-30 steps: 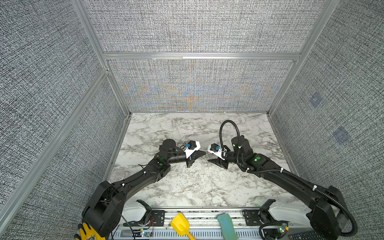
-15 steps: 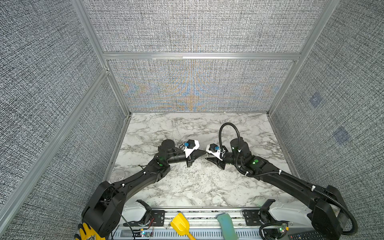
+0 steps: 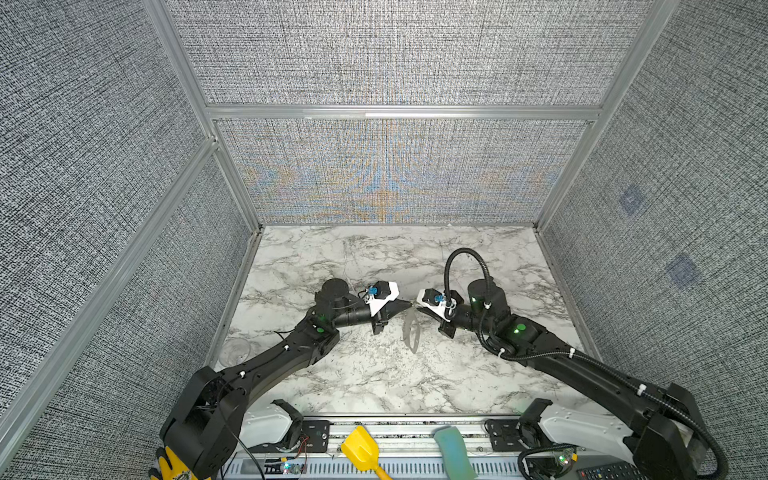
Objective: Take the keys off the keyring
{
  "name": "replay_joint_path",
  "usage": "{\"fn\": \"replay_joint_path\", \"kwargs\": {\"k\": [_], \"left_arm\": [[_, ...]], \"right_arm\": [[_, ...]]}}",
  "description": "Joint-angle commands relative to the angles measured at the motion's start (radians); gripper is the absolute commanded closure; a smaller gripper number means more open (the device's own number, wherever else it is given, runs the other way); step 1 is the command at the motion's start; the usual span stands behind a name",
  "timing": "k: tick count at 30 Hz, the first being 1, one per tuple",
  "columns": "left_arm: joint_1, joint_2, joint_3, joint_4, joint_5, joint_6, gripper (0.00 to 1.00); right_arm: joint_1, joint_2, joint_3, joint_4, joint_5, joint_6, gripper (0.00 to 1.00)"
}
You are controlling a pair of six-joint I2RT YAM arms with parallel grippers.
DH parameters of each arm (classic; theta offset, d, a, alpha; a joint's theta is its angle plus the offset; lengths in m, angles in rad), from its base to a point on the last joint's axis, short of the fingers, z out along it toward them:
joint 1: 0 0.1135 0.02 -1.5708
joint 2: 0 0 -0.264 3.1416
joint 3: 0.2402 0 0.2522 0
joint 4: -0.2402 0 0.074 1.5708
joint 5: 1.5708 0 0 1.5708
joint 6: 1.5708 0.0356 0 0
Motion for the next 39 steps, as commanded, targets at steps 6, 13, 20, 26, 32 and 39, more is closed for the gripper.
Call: {"fn": "replay_joint_path", "kwargs": {"k": [6,13,20,26,32,39], "left_arm": [[0.000,-0.023,0.003,0.010,-0.036,0.091,1.00],[-0.015,-0.042,-0.009,0.019,-0.080,0.140,1.00],[-0.032,-0.060,-0.027,0.038,-0.127,0.162,1.00],[-0.047,-0.078,-0.046,0.043,-0.175,0.191,1.00],[-0.073,-0.095,-0.058,0.029,-0.245,0.255,1.00],[-0.120,-0.103,-0.061,-0.004,-0.321,0.352,1.00]], "right_arm": [[-0.001,-0.020,0.013,-0.089,0.073,-0.076,1.00],[-0.001,0.001,0.037,-0.133,0.065,-0.099,1.00],[-0.001,0.031,0.057,-0.119,0.002,-0.103,1.00],[0.001,0.046,0.054,-0.100,-0.014,-0.088,0.84],[0.002,0.017,0.052,-0.097,0.030,-0.099,0.69],[0.000,-0.026,0.056,-0.092,0.025,-0.120,0.69]]}}
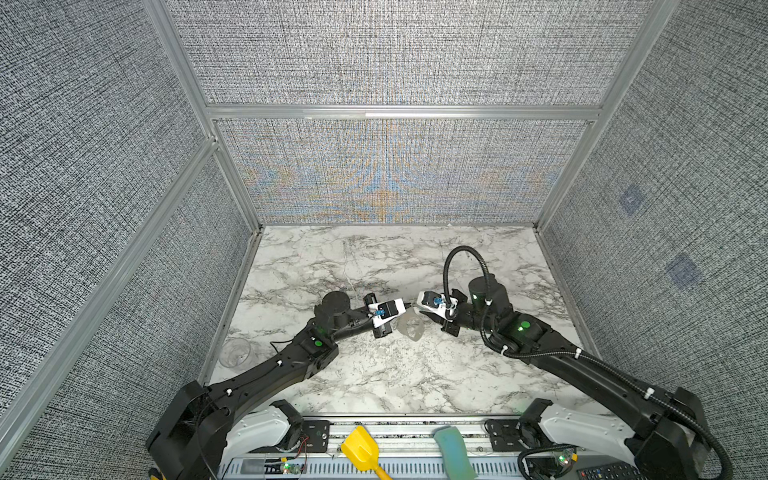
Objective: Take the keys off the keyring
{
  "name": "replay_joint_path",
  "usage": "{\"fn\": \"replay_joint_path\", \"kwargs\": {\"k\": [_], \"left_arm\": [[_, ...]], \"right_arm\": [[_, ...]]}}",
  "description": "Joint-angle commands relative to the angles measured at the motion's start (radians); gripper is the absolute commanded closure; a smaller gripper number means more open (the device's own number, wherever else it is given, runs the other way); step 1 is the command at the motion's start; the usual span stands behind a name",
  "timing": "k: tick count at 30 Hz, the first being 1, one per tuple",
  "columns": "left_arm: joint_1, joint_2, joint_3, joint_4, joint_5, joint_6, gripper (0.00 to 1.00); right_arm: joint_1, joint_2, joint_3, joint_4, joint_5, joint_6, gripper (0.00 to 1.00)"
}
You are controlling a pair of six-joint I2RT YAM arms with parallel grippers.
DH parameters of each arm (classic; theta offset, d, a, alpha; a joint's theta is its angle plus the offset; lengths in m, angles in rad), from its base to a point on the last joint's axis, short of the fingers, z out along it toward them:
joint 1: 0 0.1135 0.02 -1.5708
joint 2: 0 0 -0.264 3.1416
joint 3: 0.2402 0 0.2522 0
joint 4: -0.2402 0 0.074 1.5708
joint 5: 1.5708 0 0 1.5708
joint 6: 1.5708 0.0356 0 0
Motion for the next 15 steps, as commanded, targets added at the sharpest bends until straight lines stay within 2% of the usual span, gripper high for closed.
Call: {"fn": "replay_joint_path", "kwargs": {"k": [1,7,15], "left_arm": [[-0.013,-0.003,0.001,-0.001,-0.052,0.064,1.00],[-0.040,-0.005,0.004,-0.021,-0.082,0.111,1.00],[-0.045,0.003,0.000,-0.007,-0.085,0.097,1.00]], "right_arm": [[0.000,-0.013,0.006,0.005,-0.014,-0.011,0.69],[0.001,-0.016,0.013,0.000,-0.036,-0.023,0.78],[0.000,-0.016,0.026,0.000,-0.087,-0.043,0.79]]}}
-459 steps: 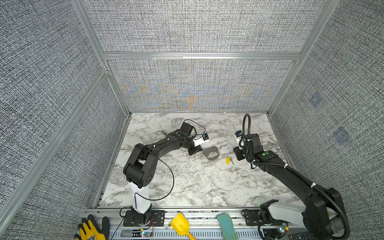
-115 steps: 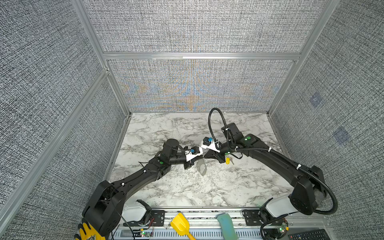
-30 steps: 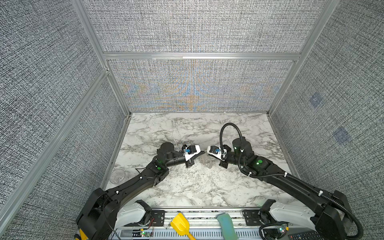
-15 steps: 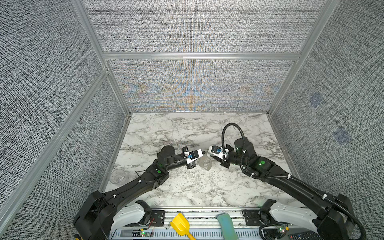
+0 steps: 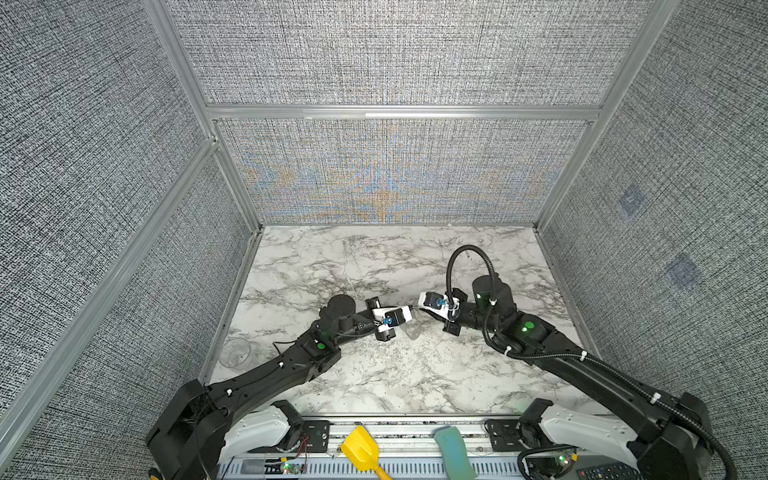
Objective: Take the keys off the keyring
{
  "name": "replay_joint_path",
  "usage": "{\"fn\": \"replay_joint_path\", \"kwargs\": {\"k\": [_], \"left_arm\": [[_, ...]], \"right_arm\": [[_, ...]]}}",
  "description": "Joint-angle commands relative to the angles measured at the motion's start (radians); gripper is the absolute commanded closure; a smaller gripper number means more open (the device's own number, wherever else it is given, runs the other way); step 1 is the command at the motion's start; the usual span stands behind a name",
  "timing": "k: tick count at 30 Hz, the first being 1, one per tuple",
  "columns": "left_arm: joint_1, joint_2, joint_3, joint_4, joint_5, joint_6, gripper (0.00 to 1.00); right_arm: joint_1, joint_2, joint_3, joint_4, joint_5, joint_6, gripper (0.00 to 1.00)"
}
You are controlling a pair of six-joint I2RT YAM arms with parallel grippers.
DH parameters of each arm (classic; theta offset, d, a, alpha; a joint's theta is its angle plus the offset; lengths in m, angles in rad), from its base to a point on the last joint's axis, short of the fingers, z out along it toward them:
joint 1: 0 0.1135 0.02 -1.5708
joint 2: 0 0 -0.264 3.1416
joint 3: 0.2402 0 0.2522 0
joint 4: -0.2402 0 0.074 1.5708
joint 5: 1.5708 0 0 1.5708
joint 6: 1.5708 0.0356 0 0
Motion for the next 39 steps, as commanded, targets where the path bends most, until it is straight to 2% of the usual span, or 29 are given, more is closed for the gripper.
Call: {"fn": "replay_joint_path", "kwargs": {"k": [1,22,25,30,39], "left_arm": [[-0.001,0.005,0.001,0.034,-0.005,-0.012,1.00],[-0.001,0.006,-0.007,0.052,0.050,-0.126,1.00],[-0.001,0.003,-0.013,0.062,0.051,-0.138,1.00],[0.000,-0.003,-0.015,0.061,0.065,-0.146,1.00],[0.003,-0.004,-0.007,0.027,0.113,-0.149,1.00]], "right_arm": [[0.000,-0.002,0.013,0.002,-0.043,-0.015,0.79],[0.014,0.002,0.019,0.010,-0.092,-0.026,0.94],[0.013,0.003,0.020,0.009,-0.100,-0.018,0.93],[0.014,0.005,0.022,-0.012,-0.088,-0.017,0.83],[0.013,-0.008,0.023,-0.028,-0.091,-0.023,0.86]]}}
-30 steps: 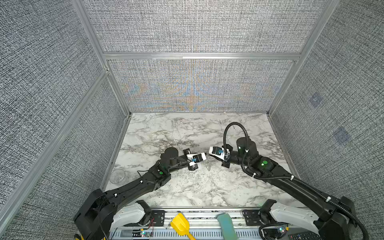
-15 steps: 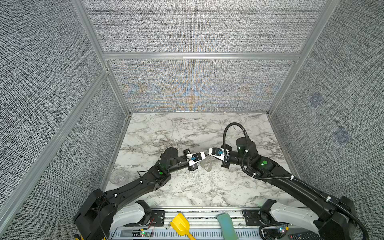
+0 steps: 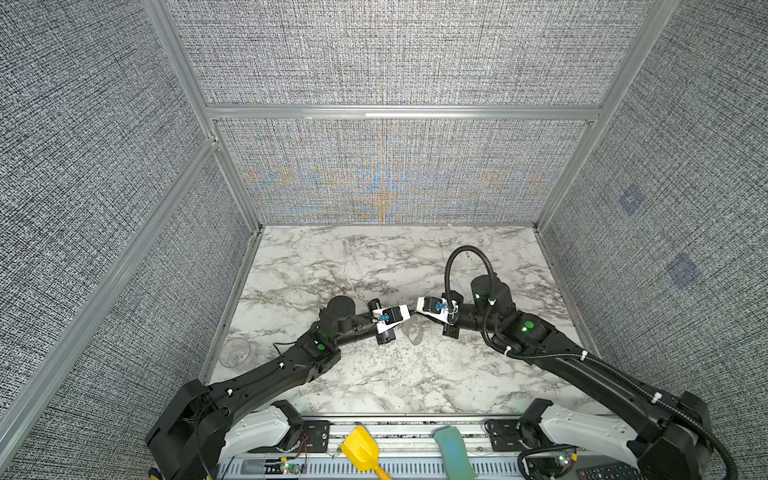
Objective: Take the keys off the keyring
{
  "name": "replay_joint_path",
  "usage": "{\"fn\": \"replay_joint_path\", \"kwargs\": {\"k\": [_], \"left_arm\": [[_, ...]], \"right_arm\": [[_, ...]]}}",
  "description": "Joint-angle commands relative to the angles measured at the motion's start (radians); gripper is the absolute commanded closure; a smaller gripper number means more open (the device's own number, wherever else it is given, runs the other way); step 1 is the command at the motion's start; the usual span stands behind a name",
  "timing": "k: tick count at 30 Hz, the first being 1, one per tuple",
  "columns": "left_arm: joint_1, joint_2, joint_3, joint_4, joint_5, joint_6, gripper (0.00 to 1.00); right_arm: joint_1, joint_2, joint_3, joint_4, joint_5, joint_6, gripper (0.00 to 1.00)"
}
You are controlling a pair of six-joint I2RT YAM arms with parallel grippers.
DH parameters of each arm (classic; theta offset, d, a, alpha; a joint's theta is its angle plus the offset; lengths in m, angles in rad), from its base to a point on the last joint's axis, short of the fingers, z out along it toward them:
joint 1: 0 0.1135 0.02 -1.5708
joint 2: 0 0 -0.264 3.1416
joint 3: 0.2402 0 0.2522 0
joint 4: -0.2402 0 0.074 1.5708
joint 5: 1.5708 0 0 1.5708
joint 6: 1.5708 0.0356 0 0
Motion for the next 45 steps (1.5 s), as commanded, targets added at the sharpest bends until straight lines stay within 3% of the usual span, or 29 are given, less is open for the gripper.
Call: {"fn": "replay_joint_path", "kwargs": {"k": [1,10,24,25,26,29,35,45], "left_arm": [[0.003,-0.002,0.007,0.001,0.038,-0.012,1.00],[0.005,0.006,0.014,-0.021,0.062,-0.006,1.00],[0.006,0.023,0.038,-0.071,0.060,0.009,1.00],[0.007,0.017,0.040,-0.083,0.034,0.014,0.83],[0.007,0.007,0.040,-0.093,0.004,0.026,0.73],[0.007,-0.035,0.032,-0.136,-0.073,0.080,0.63],[0.006,-0.090,0.036,-0.251,-0.142,0.170,0.65],[0.006,-0.066,0.057,-0.244,-0.143,0.202,0.68]], "right_arm": [[0.000,-0.009,0.010,-0.006,-0.014,-0.003,0.86],[0.001,-0.022,0.014,-0.032,-0.043,-0.006,0.86],[0.001,-0.018,0.006,-0.044,-0.051,0.004,1.00],[0.000,-0.015,0.009,-0.050,-0.038,0.005,1.00],[0.000,-0.013,0.015,-0.066,-0.029,0.005,1.00],[0.000,0.004,0.040,-0.122,-0.013,0.013,1.00],[0.001,0.052,0.109,-0.189,0.003,0.040,1.00],[0.000,0.107,0.191,-0.298,0.005,0.048,1.00]]}}
